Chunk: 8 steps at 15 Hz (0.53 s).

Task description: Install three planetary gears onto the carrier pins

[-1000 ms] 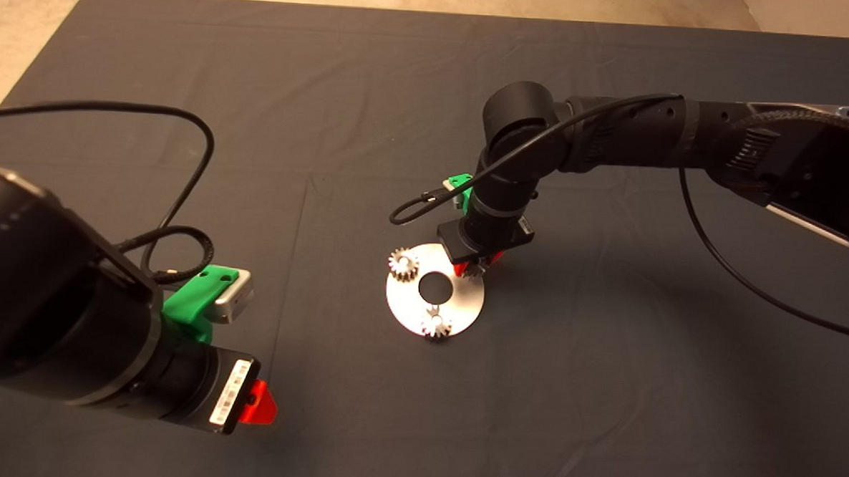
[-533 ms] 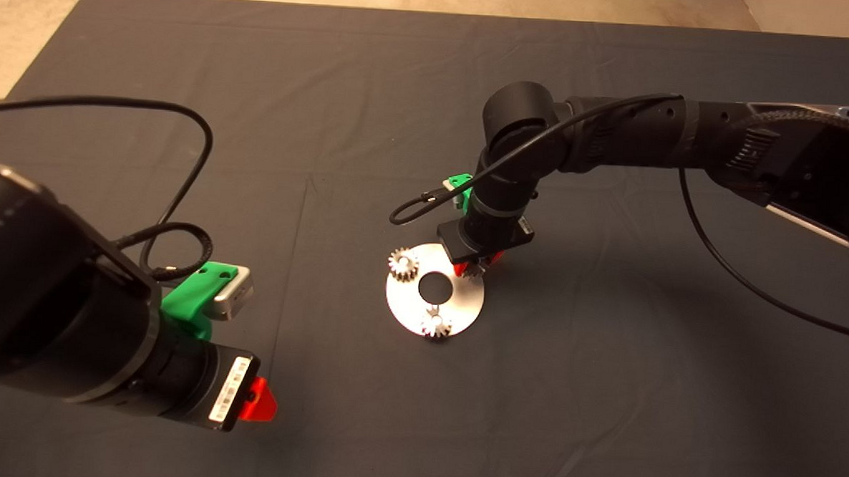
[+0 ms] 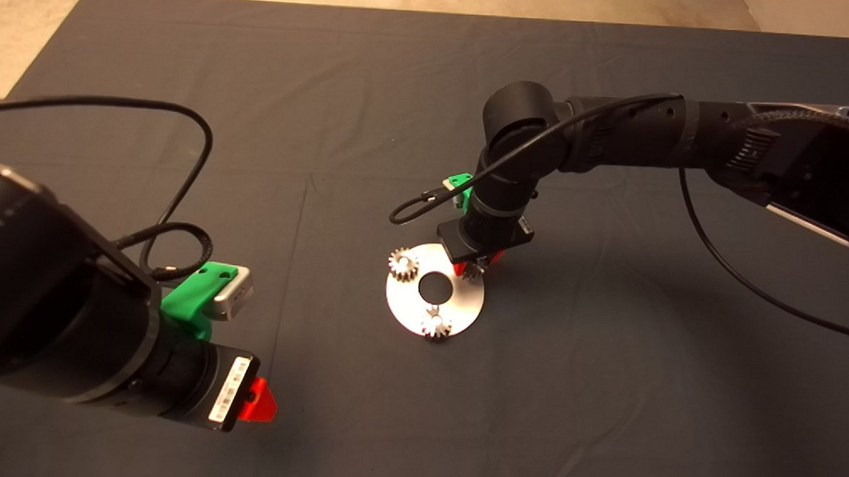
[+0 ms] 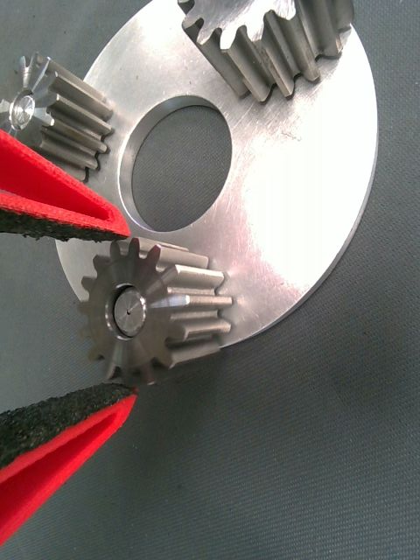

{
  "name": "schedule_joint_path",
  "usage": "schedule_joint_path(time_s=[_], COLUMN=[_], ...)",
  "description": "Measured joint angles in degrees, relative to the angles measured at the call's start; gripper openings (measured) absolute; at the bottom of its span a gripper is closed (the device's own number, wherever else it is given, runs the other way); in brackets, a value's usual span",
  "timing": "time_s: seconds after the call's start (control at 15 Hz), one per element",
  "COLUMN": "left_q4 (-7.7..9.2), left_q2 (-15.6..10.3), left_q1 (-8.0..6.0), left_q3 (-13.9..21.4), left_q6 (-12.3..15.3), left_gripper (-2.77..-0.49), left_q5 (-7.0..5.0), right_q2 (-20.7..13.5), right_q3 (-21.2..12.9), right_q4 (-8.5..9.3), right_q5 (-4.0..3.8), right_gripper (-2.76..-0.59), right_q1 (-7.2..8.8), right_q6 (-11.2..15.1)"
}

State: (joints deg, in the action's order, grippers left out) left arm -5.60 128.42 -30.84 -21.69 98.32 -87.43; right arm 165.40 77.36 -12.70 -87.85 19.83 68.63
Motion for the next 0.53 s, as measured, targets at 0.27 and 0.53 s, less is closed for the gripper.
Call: schedule_joint_path(time_s=[0.27, 0.53], left_q4=[0.01, 0.01], left_q2=[0.0, 0.0], left_q1=[0.0, 0.0], left_q3=[0.16, 0.17], left_q6=[-0.02, -0.02], left_gripper=[-0.93, -0.93], left_q5=[0.0, -0.02], right_q2=[0.0, -0.33], right_q3=[0.0, -1.19], right_q4=[-0.19, -0.33], right_q5=[0.02, 0.11], right_gripper=[-1.98, -1.86], right_q1=[0.01, 0.09], right_q6=[0.02, 0.07])
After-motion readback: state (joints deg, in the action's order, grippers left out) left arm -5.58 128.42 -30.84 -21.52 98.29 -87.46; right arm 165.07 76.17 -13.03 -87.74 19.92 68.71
